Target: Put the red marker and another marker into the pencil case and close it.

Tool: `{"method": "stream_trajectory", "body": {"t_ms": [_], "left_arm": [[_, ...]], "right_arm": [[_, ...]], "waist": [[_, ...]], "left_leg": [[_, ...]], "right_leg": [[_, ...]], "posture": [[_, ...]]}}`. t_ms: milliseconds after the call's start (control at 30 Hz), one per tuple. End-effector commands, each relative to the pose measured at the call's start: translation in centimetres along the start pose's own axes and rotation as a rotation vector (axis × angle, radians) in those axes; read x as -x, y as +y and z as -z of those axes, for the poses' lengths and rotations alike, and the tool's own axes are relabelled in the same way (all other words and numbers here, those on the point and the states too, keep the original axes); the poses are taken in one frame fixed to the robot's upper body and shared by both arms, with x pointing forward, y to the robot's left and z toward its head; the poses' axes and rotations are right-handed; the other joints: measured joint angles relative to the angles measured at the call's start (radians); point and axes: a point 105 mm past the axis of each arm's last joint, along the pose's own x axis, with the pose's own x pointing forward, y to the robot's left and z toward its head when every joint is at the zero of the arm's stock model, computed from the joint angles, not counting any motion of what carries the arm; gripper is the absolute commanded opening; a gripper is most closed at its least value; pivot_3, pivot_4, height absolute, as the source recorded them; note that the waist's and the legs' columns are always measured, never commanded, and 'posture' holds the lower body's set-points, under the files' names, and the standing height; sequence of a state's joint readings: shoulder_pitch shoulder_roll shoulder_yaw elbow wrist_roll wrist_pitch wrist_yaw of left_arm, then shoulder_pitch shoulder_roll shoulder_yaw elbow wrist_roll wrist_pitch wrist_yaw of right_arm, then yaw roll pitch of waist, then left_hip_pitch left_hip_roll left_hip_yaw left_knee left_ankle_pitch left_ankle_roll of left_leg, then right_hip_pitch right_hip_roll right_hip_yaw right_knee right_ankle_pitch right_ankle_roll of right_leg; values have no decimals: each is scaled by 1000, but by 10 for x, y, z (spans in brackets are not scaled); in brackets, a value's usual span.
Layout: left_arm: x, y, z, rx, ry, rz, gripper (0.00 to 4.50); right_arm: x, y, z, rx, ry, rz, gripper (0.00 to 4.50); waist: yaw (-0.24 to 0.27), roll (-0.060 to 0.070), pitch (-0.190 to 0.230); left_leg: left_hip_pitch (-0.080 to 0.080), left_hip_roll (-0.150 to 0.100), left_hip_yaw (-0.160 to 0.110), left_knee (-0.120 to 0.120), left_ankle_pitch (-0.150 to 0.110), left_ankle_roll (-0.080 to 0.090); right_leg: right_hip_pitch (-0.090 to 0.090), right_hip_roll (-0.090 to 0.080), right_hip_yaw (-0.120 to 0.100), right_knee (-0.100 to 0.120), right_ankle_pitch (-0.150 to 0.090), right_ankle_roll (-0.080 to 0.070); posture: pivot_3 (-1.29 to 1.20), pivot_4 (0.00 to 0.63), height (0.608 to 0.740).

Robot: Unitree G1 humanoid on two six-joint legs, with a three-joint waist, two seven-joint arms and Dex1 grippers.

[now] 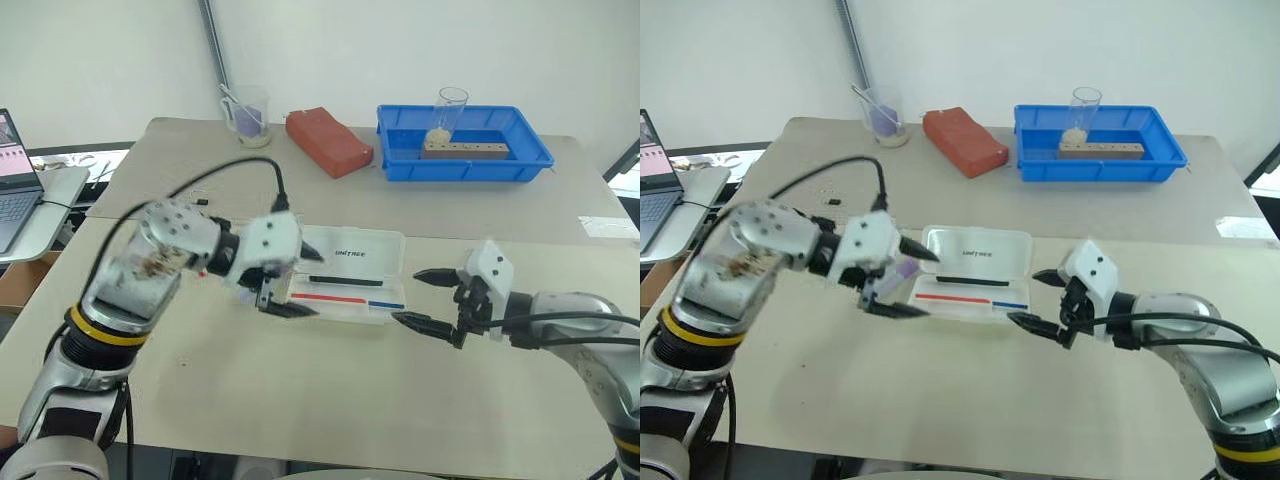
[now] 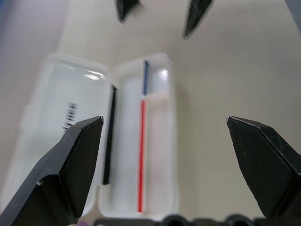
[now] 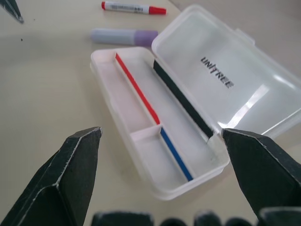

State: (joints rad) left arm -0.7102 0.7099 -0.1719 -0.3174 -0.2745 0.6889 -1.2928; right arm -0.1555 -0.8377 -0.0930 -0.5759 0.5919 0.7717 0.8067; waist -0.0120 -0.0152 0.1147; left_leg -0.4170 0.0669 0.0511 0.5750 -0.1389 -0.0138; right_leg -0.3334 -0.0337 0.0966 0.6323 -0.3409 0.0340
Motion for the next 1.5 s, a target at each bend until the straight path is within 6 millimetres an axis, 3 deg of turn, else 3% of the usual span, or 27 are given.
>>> {"method": "stream_trajectory", "body": {"t_ms": [33,133,333,467,667,767,1000,1300,1367,1500], "left_arm": [[31,49,14,91,-38,-316,4464],[59,75,57,199,-21,-580,4464],[82,74,132,316,85,-789,4464],[83,71,159,380,92,-831,4464],[51,48,152,421,10,-662,4464],[57,53,153,411,22,-716,4464],[71,64,177,471,66,-795,4464],[71,66,200,532,126,-715,4464],[72,72,195,496,121,-726,4464],[73,87,156,398,-2,-699,4464]], "right_arm": [[-1,3,-25,50,-64,-28,4500],[-12,14,-40,67,-106,-78,4500],[-25,20,-49,83,-125,-118,4500],[-31,21,-54,104,-130,-140,4500],[-31,26,-66,126,-147,-169,4500],[-30,27,-68,128,-147,-166,4500],[-28,27,-66,124,-141,-152,4500],[-26,24,-68,128,-138,-147,4500],[-25,23,-67,127,-135,-143,4500],[-23,22,-62,118,-121,-131,4500]], "waist": [[-1,0,0],[-10,1,-1],[1,1,-1],[15,0,0],[16,0,-1],[16,0,-1],[8,0,-1],[6,-1,-1],[5,-1,-1],[5,-1,-1]], "left_leg": [[0,0,0,0,0,0],[1,1,0,-1,0,1],[1,4,-1,-1,-1,1],[1,3,-1,0,-1,1],[0,2,2,-1,-1,1],[-1,2,2,-1,-1,1],[1,1,2,-1,-1,1],[1,1,2,-1,-1,1],[1,1,2,-1,-1,1],[0,1,2,-1,-1,1]], "right_leg": [[0,0,0,0,0,1],[0,1,2,0,2,-3],[-2,4,1,1,3,-6],[-4,2,0,1,4,-6],[-2,-2,-1,1,4,-7],[-3,-1,-1,3,4,-7],[-3,-1,0,7,3,-7],[-4,-1,-1,7,3,-7],[-4,-1,-1,7,3,-7],[-4,-1,-1,7,3,-7]], "posture": [[0,150,740],[0,150,740],[0,150,740],[0,150,740],[0,150,740],[0,150,740],[0,150,740],[0,150,740],[0,150,740],[0,150,740]]}}
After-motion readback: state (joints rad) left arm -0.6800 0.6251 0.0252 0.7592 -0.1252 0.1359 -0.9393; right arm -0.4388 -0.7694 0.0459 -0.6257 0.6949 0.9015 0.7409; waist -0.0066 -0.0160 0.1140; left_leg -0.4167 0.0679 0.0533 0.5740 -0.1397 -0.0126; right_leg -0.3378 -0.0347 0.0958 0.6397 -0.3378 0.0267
